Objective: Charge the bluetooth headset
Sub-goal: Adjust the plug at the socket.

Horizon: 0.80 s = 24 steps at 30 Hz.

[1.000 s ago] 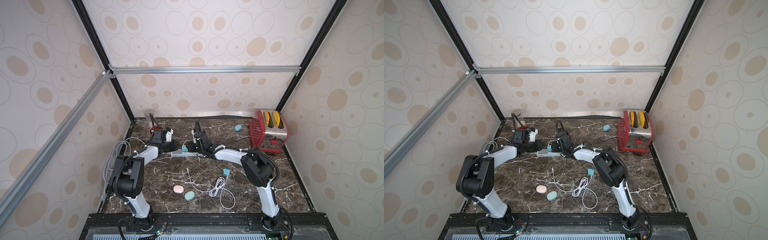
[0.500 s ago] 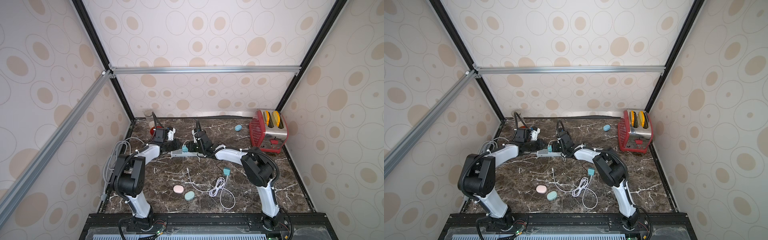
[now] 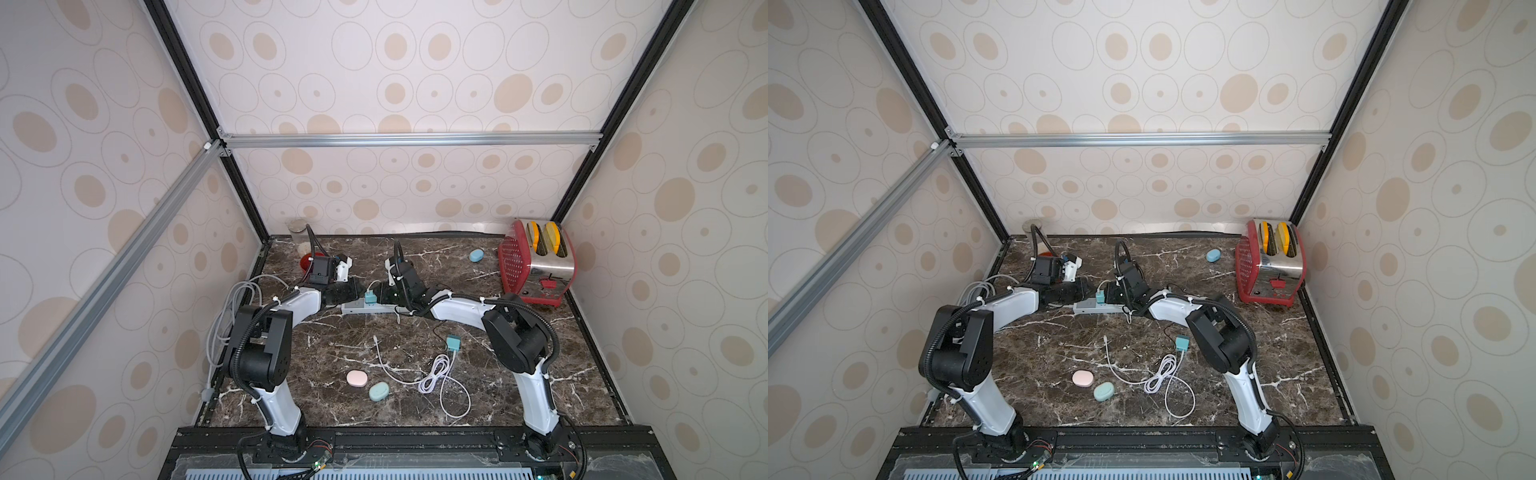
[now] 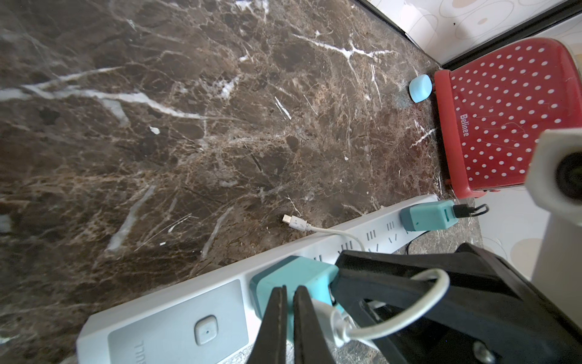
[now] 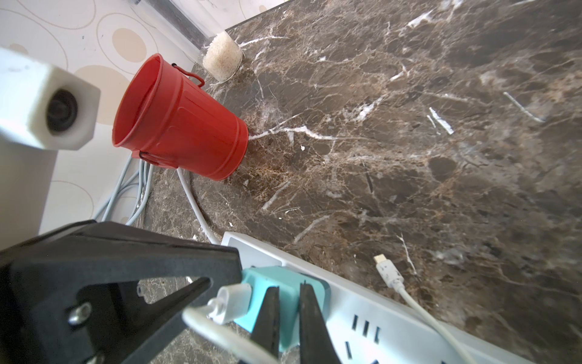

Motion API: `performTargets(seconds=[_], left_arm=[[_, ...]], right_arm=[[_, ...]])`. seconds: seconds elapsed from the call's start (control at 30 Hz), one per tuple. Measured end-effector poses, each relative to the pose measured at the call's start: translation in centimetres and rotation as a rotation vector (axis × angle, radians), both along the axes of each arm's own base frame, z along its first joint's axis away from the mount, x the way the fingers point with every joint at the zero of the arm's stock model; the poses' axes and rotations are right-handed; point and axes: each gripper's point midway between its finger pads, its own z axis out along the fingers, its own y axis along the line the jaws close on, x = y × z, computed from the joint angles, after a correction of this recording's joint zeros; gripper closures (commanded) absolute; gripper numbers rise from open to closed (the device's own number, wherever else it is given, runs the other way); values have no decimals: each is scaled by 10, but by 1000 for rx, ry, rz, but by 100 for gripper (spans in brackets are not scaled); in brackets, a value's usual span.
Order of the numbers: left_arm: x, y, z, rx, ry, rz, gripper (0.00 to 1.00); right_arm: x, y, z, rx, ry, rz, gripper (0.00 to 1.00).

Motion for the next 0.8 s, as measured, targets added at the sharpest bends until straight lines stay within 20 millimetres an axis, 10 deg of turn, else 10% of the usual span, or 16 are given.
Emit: performTargets(seconds=[0.8], left_arm=[[7,2,-5,25,-11,3,96]], right_arm=[[8,0,-3,18,2,-29,100]])
